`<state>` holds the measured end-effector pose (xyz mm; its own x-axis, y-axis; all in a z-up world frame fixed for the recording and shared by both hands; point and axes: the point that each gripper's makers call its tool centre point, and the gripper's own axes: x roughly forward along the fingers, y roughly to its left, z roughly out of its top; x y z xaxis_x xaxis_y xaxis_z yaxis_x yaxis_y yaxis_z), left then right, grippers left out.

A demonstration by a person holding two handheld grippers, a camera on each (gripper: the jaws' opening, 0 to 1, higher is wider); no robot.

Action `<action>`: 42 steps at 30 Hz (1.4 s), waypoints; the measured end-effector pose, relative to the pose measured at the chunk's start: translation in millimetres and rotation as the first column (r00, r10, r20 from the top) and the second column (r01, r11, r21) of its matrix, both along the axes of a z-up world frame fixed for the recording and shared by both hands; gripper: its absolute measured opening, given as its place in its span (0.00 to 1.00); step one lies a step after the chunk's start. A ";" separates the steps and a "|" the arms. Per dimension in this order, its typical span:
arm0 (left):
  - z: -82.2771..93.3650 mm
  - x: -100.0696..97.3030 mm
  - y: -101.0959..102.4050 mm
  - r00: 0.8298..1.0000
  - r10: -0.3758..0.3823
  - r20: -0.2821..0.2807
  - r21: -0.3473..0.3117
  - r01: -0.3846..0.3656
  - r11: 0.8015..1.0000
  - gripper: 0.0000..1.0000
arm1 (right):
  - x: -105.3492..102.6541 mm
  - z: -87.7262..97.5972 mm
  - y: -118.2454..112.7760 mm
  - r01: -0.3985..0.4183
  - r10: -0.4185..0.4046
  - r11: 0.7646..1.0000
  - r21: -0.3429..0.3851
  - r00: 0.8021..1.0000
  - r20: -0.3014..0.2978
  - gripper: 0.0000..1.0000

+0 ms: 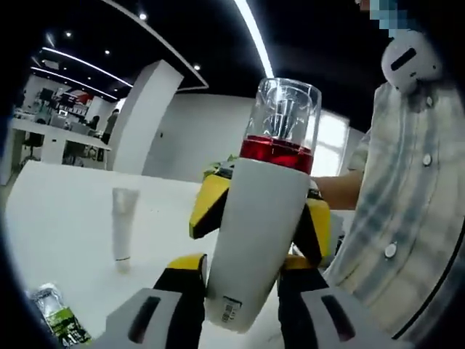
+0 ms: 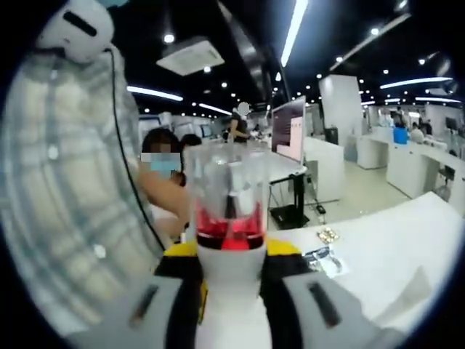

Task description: Arrange the skincare products in the storage area until every visible bottle or jar stands upright without overlapping.

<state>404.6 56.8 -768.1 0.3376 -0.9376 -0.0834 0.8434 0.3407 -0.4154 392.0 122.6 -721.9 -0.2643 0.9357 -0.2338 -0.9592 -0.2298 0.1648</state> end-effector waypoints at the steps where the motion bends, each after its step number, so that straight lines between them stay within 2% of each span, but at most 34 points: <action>1: 0.5 -0.6 -1.7 0.999 -0.013 0.045 0.014 0.012 1.000 0.36 | 0.1 1.0 -0.7 0.002 -0.002 1.000 0.006 1.000 -0.009 0.29; 6: 0.0 1.1 -4.6 0.997 -0.008 0.082 0.076 0.002 0.997 0.32 | 2.8 1.6 -3.6 0.036 -0.036 0.999 0.022 0.999 -0.028 0.29; 8: 0.1 4.0 -2.6 0.996 0.013 0.093 0.089 -0.021 0.996 0.32 | 9.3 1.7 -4.2 0.080 -0.079 0.997 0.020 0.996 -0.048 0.29; 9: -0.6 7.6 -0.1 0.995 0.040 0.087 0.091 -0.048 0.995 0.31 | 16.9 0.7 -4.9 0.130 -0.129 0.992 0.005 0.989 -0.067 0.29; 12: -3.0 14.5 5.2 0.990 0.095 0.099 0.109 -0.106 0.988 0.31 | 24.8 -2.2 -4.5 0.184 -0.185 0.982 -0.031 0.982 -0.040 0.30; 15: -3.9 18.3 7.9 0.985 0.139 0.104 0.104 -0.150 0.983 0.31 | 28.5 -1.8 0.1 0.234 -0.235 0.972 -0.028 0.972 -0.029 0.31; 17: -4.3 22.0 12.7 0.978 0.182 0.106 0.098 -0.193 0.976 0.31 | 35.8 -1.9 2.6 0.305 -0.307 0.951 -0.041 0.951 -0.026 0.31; 19: -6.1 23.6 16.3 0.976 0.214 0.044 0.063 -0.217 0.974 0.31 | 39.8 -6.0 4.4 0.370 -0.376 0.925 -0.093 0.925 -0.058 0.32; 21: -12.2 28.0 21.9 0.966 0.258 0.027 0.074 -0.259 0.963 0.31 | 45.7 -13.3 6.0 0.440 -0.454 0.885 -0.152 0.888 -0.073 0.32; 22: -14.2 27.2 22.1 0.966 0.258 0.028 0.073 -0.259 0.963 0.31 | 46.0 -14.7 8.1 0.457 -0.470 0.876 -0.152 0.881 -0.057 0.32; 24: -15.2 26.8 23.3 0.961 0.274 0.032 0.074 -0.276 0.958 0.31 | 43.6 -15.3 11.4 0.460 -0.470 0.877 -0.141 0.881 -0.050 0.32; 25: -15.7 27.1 24.1 0.959 0.280 0.029 0.076 -0.282 0.956 0.31 | 44.0 -16.7 10.6 0.478 -0.490 0.865 -0.151 0.870 -0.058 0.32; 31: -14.6 28.6 26.0 0.948 0.308 0.083 0.073 -0.314 0.947 0.33 | 41.3 -14.1 8.8 0.475 -0.479 0.870 -0.130 0.878 0.000 0.30; 37: -21.9 30.5 22.5 0.940 0.333 0.075 0.068 -0.338 0.939 0.35 | 42.8 -19.2 4.2 0.471 -0.474 0.871 -0.138 0.881 0.018 0.29; 40: -34.9 26.2 23.1 0.942 0.333 0.048 0.110 -0.337 0.935 0.36 | 48.1 -21.0 -3.9 0.489 -0.489 0.861 -0.137 0.872 0.041 0.29; 42: -45.0 23.9 26.2 0.937 0.346 0.040 0.137 -0.349 0.927 0.36 | 59.6 -20.6 -13.5 0.520 -0.521 0.845 -0.127 0.853 0.023 0.29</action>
